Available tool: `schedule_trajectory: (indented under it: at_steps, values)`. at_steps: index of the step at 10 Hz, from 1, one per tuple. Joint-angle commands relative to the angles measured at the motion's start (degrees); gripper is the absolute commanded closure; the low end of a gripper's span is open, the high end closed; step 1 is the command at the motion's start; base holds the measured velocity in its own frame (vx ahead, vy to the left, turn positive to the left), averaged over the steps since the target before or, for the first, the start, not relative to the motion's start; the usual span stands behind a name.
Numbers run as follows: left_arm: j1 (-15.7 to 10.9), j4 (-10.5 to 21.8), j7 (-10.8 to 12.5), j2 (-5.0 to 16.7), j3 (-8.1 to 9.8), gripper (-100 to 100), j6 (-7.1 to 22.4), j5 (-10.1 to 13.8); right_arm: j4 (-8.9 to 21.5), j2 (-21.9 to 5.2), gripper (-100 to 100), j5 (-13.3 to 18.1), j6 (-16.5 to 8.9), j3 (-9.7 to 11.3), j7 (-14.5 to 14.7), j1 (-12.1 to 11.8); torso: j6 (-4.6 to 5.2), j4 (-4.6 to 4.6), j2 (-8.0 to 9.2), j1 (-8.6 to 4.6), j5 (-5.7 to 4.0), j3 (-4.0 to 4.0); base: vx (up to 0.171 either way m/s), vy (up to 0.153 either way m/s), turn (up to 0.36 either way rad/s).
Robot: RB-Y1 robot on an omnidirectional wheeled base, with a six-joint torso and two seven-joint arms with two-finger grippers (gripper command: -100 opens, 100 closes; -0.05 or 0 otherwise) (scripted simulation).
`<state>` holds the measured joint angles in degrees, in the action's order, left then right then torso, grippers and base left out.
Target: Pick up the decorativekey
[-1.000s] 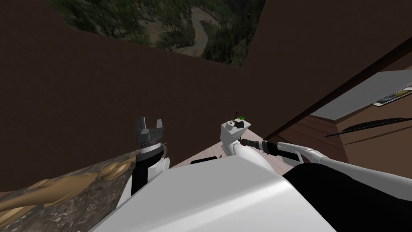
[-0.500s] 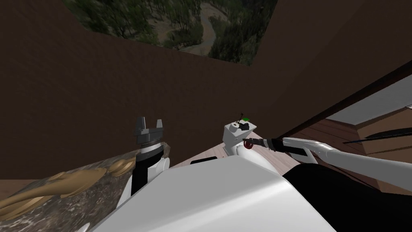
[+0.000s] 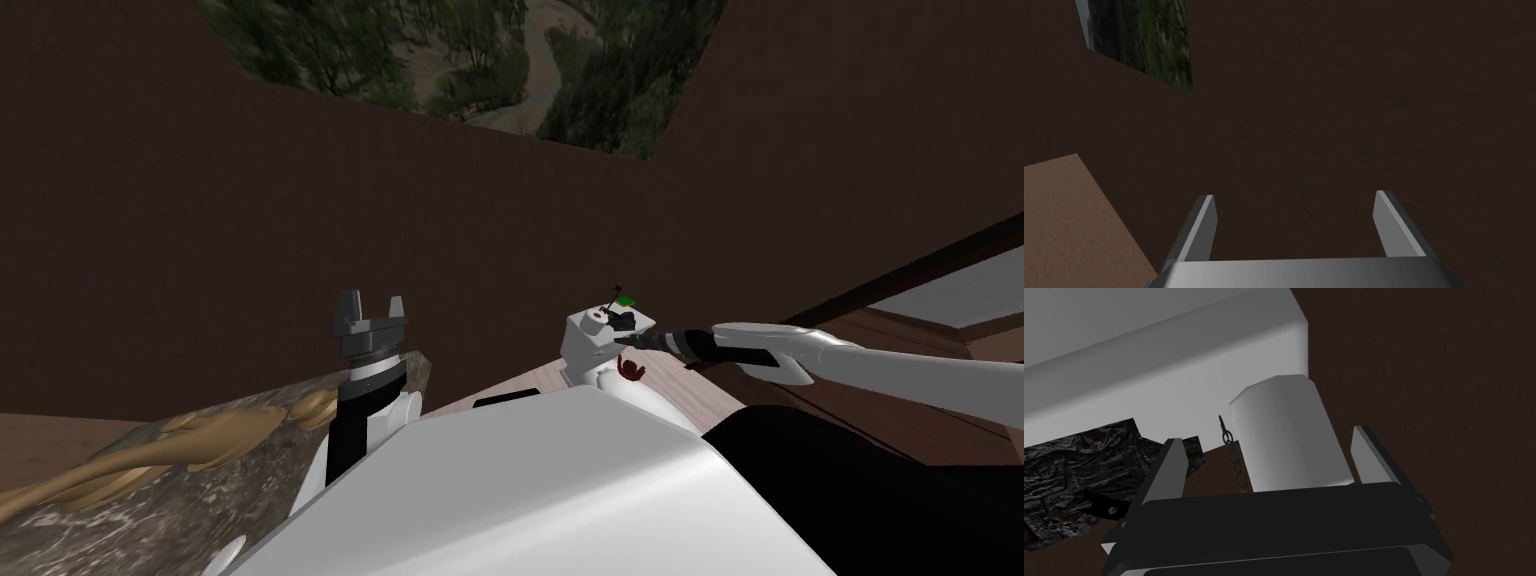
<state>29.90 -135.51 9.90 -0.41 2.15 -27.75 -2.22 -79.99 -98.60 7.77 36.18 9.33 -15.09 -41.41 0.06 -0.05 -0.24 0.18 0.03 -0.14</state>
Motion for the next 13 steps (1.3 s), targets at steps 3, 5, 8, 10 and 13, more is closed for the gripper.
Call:
schedule_trajectory:
  at_steps: [3,5,8,10,13]
  values:
    - [0.0,0.0,0.0,0.0,0.0,0,0.0,0.0,4.0,-4.5,-100,1.3,0.4,-0.5,-0.3,0.0,0.02,0.02,0.08,-0.04,-0.01,0.05,0.042,0.034,0.08]
    - [0.0,0.0,0.0,0.0,0.0,0,0.0,0.0,5.4,-6.2,-100,1.8,0.6,-0.8,-0.4,-0.1,0.02,0.03,0.1,-0.03,-0.01,0.06,0.041,0.033,0.056]
    - [0.0,0.0,0.0,0.0,0.0,0,0.0,0.0,6.8,-7.8,-100,2.2,0.7,-1.1,-0.5,-0.2,0.04,0.05,0.19,-0.1,-0.03,0.11,0.022,0.015,0.036]
    - [0.0,0.0,0.0,0.0,0.0,0,0.0,0.0,8.8,-10.1,-100,2.9,1.0,-1.6,-0.7,-0.3,-0.01,0.03,0.1,-0.02,-0.01,0.06,0.054,0.036,0.104]
    - [0.0,0.0,0.0,0.0,0.0,0,0.0,0.0,10.0,-11.4,-100,3.3,1.1,-1.8,-0.7,-0.3,0.03,0.01,0.07,-0.04,-0.02,0.04,0.042,0.023,0.032]
